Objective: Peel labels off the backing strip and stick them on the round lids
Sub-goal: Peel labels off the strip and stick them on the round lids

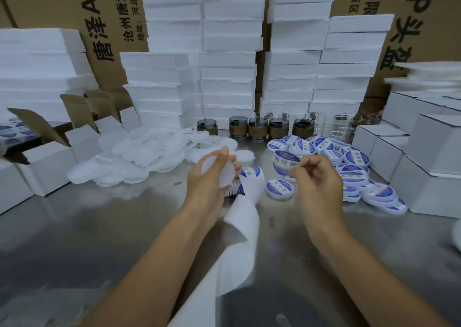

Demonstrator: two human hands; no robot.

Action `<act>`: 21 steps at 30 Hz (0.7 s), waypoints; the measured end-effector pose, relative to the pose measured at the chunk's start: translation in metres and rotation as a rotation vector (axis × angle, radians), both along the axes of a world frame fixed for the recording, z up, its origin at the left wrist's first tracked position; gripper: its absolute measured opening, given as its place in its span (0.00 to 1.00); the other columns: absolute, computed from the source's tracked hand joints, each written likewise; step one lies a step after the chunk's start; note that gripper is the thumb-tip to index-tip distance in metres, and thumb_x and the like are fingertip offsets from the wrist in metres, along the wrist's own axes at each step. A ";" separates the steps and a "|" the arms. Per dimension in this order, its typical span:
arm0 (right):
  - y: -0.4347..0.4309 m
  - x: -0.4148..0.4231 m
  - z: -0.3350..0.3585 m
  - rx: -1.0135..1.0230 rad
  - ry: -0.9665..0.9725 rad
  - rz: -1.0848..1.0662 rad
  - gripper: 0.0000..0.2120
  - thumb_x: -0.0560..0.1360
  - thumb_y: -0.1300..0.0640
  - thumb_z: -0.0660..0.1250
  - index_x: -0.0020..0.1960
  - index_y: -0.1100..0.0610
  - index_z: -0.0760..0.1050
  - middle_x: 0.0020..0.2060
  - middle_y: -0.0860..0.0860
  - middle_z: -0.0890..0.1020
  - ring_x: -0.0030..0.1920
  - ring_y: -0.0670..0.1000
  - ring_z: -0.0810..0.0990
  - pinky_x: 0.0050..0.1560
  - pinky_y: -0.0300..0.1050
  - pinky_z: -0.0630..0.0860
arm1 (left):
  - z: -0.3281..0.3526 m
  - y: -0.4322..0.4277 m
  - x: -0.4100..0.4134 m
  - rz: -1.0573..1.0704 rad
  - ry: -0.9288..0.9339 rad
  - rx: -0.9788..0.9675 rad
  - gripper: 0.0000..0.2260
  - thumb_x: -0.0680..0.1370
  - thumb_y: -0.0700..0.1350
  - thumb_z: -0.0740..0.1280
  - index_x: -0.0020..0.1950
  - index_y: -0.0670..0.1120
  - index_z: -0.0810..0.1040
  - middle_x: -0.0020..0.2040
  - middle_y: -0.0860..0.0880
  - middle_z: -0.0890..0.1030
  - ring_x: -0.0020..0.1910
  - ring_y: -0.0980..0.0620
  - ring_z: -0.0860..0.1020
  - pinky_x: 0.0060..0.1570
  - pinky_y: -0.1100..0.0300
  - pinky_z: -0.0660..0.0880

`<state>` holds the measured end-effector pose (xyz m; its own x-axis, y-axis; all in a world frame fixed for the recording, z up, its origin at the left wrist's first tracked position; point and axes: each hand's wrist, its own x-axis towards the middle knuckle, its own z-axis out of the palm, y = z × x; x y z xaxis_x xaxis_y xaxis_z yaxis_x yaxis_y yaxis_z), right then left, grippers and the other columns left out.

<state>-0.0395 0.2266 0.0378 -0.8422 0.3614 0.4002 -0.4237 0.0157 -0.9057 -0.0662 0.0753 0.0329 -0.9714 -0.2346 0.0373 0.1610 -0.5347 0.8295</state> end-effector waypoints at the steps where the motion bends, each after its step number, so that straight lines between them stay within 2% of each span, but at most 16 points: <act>1: 0.000 0.001 0.003 -0.066 -0.034 0.057 0.14 0.72 0.69 0.64 0.36 0.51 0.72 0.32 0.45 0.78 0.37 0.46 0.77 0.41 0.35 0.72 | 0.002 0.001 0.000 -0.033 0.025 0.023 0.09 0.74 0.48 0.68 0.46 0.43 0.77 0.35 0.49 0.84 0.33 0.52 0.82 0.35 0.61 0.80; 4: -0.003 0.006 0.009 -0.204 -0.127 0.295 0.14 0.73 0.66 0.64 0.33 0.51 0.76 0.30 0.46 0.80 0.31 0.44 0.77 0.38 0.38 0.71 | 0.005 0.005 0.000 -0.150 0.034 0.039 0.17 0.76 0.57 0.60 0.48 0.43 0.76 0.38 0.46 0.84 0.35 0.50 0.83 0.35 0.60 0.79; 8: -0.011 0.014 0.008 -0.113 -0.178 0.486 0.08 0.73 0.62 0.65 0.37 0.53 0.76 0.30 0.50 0.80 0.28 0.45 0.75 0.37 0.41 0.70 | 0.003 0.011 0.005 -0.271 -0.002 0.044 0.27 0.80 0.61 0.48 0.46 0.43 0.78 0.41 0.42 0.83 0.40 0.46 0.81 0.46 0.54 0.75; 12: -0.015 0.017 0.005 0.018 -0.208 0.441 0.06 0.73 0.60 0.68 0.37 0.54 0.76 0.27 0.49 0.78 0.26 0.44 0.73 0.31 0.39 0.68 | -0.001 0.014 0.006 -0.327 0.006 0.006 0.30 0.80 0.62 0.44 0.48 0.42 0.78 0.40 0.43 0.84 0.37 0.47 0.82 0.37 0.58 0.79; 15: -0.016 0.017 0.004 0.027 -0.224 0.414 0.04 0.72 0.60 0.70 0.39 0.55 0.77 0.29 0.49 0.80 0.25 0.43 0.72 0.27 0.36 0.69 | -0.003 0.015 0.005 -0.325 0.005 -0.031 0.31 0.79 0.62 0.44 0.48 0.42 0.78 0.39 0.43 0.84 0.36 0.48 0.83 0.32 0.61 0.78; 18: -0.019 0.018 0.004 0.023 -0.232 0.397 0.03 0.71 0.61 0.70 0.43 0.60 0.77 0.27 0.47 0.81 0.23 0.41 0.73 0.26 0.31 0.70 | -0.007 0.016 0.001 -0.287 0.001 -0.100 0.31 0.79 0.63 0.45 0.46 0.43 0.79 0.39 0.43 0.84 0.38 0.47 0.82 0.33 0.60 0.78; 21: -0.019 0.018 0.004 0.036 -0.251 0.349 0.04 0.71 0.61 0.71 0.42 0.59 0.77 0.27 0.47 0.81 0.23 0.40 0.73 0.25 0.30 0.69 | -0.009 0.016 -0.001 -0.266 -0.016 -0.129 0.31 0.79 0.63 0.46 0.45 0.44 0.81 0.42 0.43 0.84 0.42 0.46 0.82 0.36 0.58 0.79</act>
